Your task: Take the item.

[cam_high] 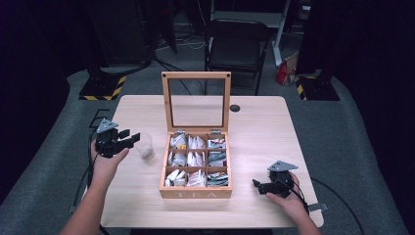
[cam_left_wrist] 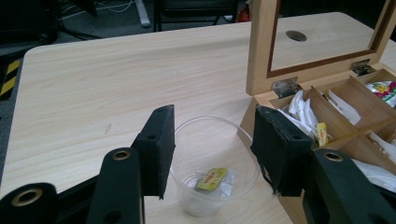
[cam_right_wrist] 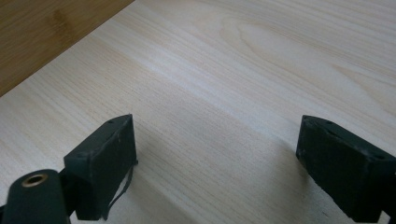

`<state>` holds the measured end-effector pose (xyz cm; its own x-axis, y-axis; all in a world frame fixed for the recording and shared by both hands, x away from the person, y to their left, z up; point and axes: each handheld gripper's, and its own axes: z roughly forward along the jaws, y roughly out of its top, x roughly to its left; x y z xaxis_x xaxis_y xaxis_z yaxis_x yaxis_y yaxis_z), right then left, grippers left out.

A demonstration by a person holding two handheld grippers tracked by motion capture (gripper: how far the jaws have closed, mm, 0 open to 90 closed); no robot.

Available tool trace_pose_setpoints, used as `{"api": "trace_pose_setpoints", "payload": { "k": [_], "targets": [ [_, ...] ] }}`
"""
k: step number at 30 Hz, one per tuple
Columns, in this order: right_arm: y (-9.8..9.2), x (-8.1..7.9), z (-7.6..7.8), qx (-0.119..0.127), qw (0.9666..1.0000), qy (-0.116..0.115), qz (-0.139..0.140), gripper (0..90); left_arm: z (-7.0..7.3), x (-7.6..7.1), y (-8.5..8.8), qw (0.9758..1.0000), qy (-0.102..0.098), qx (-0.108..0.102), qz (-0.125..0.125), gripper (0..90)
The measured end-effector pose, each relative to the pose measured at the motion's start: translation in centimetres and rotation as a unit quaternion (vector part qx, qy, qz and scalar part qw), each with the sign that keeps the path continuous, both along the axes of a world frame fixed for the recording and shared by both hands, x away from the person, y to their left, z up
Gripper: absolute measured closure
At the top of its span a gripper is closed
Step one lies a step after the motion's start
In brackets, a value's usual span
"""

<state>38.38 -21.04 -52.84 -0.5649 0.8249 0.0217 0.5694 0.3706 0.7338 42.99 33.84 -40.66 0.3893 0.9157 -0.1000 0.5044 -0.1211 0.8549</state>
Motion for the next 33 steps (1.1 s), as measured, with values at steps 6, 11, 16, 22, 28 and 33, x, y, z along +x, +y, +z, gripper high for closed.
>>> {"api": "trace_pose_setpoints", "payload": {
  "k": [6, 11, 16, 22, 28, 33],
  "targets": [
    [0.0, 0.0, 0.0, 0.000, 1.0000, 0.000, 0.000, 11.3, 0.7, -0.9, -0.5, 0.9998, -0.004, 0.000, -0.018, 47.4],
    [0.0, 0.0, 0.0, 0.000, 1.0000, 0.000, 0.000, 11.3, 1.0, -1.7, -0.6, 0.9995, -0.008, 0.000, -0.030, 47.2],
    [0.0, 0.0, 0.0, 0.000, 1.0000, 0.000, 0.000, 11.3, 1.1, -2.4, -0.5, 0.9994, -0.007, -0.002, -0.033, 46.7],
    [0.0, 0.0, 0.0, 0.000, 1.0000, 0.000, 0.000, 11.3, 1.2, -3.5, -0.2, 0.9993, -0.012, -0.001, -0.035, 45.9],
    [0.0, 0.0, 0.0, 0.000, 1.0000, 0.000, 0.000, 11.3, 0.6, -4.4, 0.0, 0.9994, -0.007, -0.003, -0.033, 45.8],
    [0.0, 0.0, 0.0, 0.000, 1.0000, 0.000, 0.000, 11.3, -0.4, -5.0, 0.2, 0.9995, -0.001, -0.003, -0.030, 45.5]
  ]
}}
